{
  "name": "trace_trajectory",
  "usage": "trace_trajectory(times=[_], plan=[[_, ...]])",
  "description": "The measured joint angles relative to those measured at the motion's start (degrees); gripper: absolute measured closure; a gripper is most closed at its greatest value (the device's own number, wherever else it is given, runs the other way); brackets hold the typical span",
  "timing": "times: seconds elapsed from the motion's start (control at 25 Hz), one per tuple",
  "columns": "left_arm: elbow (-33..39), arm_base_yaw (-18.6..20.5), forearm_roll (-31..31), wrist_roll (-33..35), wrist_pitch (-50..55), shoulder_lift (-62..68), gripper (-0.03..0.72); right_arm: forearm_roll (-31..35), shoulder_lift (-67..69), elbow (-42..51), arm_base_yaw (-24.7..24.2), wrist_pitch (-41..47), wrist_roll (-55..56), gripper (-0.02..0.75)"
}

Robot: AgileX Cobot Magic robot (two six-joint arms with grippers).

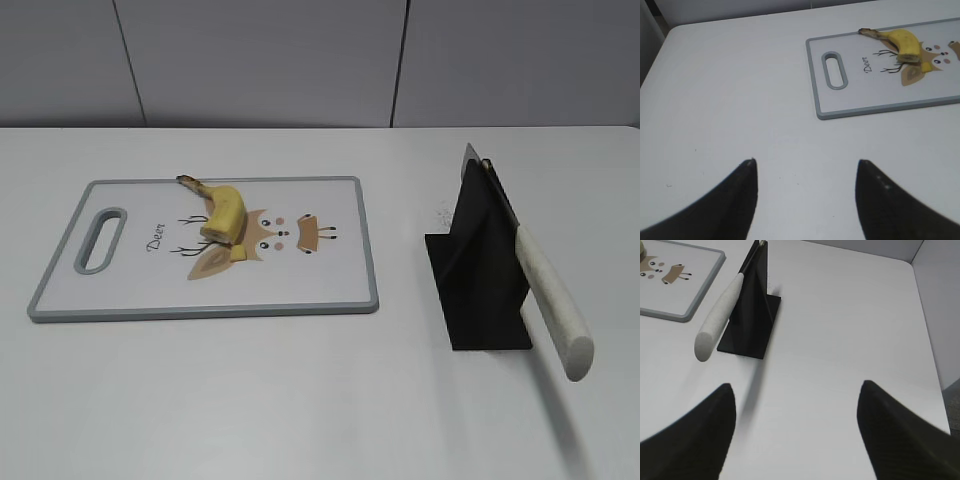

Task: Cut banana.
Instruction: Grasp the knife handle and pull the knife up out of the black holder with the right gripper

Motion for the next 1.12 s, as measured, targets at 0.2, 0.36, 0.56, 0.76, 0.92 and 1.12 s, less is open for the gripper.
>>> trace_trajectory(times=[0.2,0.36,0.56,0.76,0.92,1.12], plan=[[0.0,0.0,0.0,0.0,0.0,0.0,0.097,0.0,0.0,0.0,0.0,0.0,0.0,0.153],[0.0,0.0,0.0,0.0,0.0,0.0,0.097,0.0,0.0,0.0,0.0,0.0,0.0,0.153],[0.0,0.0,0.0,0.0,0.0,0.0,0.097,0.1,0.0,0.0,0.0,0.0,0.0,0.153],[0.0,0.0,0.0,0.0,0.0,0.0,0.097,0.3,0.0,0.0,0.0,0.0,0.0,0.153],[0.0,0.0,0.0,0.0,0.0,0.0,0.097,0.5,1.6,-1.1,0.0,0.1,0.0,0.153],[0.0,0.0,0.0,0.0,0.0,0.0,0.097,0.6,10.1,-5.2,0.0,4.0,1.5,0.153]])
